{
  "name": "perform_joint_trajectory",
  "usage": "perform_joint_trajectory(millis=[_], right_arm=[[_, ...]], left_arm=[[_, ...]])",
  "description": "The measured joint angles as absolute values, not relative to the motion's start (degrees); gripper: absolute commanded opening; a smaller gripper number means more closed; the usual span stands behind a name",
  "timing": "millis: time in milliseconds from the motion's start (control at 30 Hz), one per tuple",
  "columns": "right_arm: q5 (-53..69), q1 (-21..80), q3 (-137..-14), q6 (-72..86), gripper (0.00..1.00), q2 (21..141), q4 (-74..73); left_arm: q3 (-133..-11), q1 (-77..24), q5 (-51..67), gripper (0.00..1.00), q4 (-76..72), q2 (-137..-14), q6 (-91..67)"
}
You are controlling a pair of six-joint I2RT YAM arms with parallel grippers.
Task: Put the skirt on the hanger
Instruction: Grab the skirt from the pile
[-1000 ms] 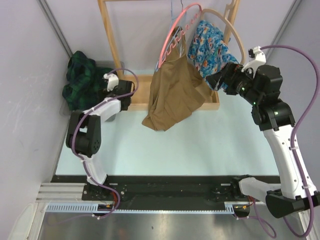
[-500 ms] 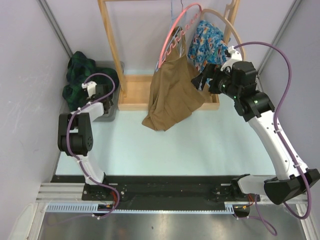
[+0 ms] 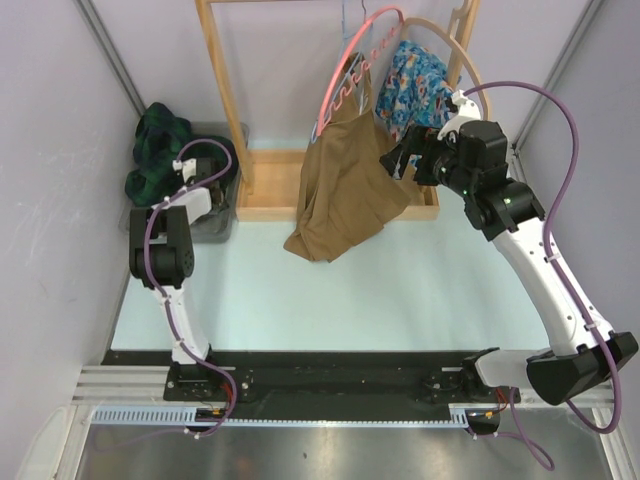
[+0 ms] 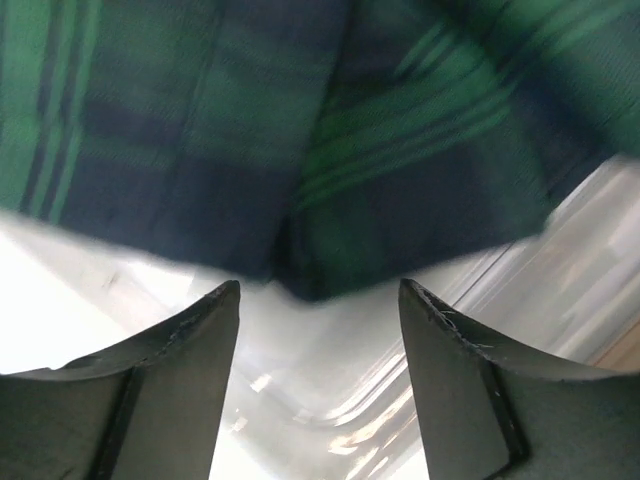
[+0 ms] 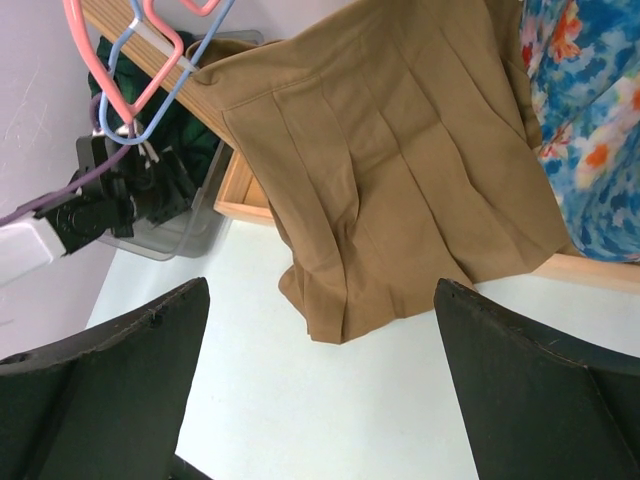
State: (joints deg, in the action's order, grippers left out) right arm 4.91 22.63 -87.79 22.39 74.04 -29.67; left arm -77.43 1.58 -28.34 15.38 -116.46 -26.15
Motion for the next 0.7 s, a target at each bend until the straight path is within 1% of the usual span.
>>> perform_joint_trajectory(millis=[33,200,233,267,300,333,367,400,433,700], right_arm=[[4.9,22.8,-87.8,22.4,1.00,74.0,-29.7],[4.7,23.3,-88.0,22.4,0.99,74.1,-29.6],[4.6,23.4,-88.0,22.4,0.99,74.1,-29.7],[4.5,23.5,-88.0,22.4,0.99,74.1,-29.7],[4.4,23.6,-88.0,22.4,0.99,74.2,-29.7],[4.3,23.8,-88.0,22.4,0.98,74.2,-29.7],[4.3,23.9,-88.0,22.4,0.98,74.2,-29.7],[4.1,24.0,-88.0,22.4,0.98,74.3,-29.7],[4.0,24.1,-88.1,22.4,0.98,74.3,-29.7],[3.3,24.4,-88.1,22.5,0.97,74.3,-29.7]], left_arm=[[-79.2,1.6,-28.2,0.74,15.8,-117.6,-26.1],[-83.2,2.1,-25.1,0.80,19.3,-119.4,-25.9],[-83.9,2.2,-24.7,0.80,20.0,-119.7,-25.9],[-84.5,2.4,-24.2,0.77,20.5,-120.0,-25.9],[-85.4,2.6,-23.6,0.69,21.3,-120.4,-25.9],[-86.4,2.7,-23.2,0.46,22.2,-120.9,-25.9],[-87.6,2.8,-22.8,0.29,23.1,-121.5,-25.8],[-88.7,2.9,-22.3,0.05,23.8,-122.1,-25.9],[-89.4,3.0,-22.0,0.00,24.3,-122.6,-25.9],[-88.6,3.4,-20.4,0.00,24.0,-122.0,-25.4]])
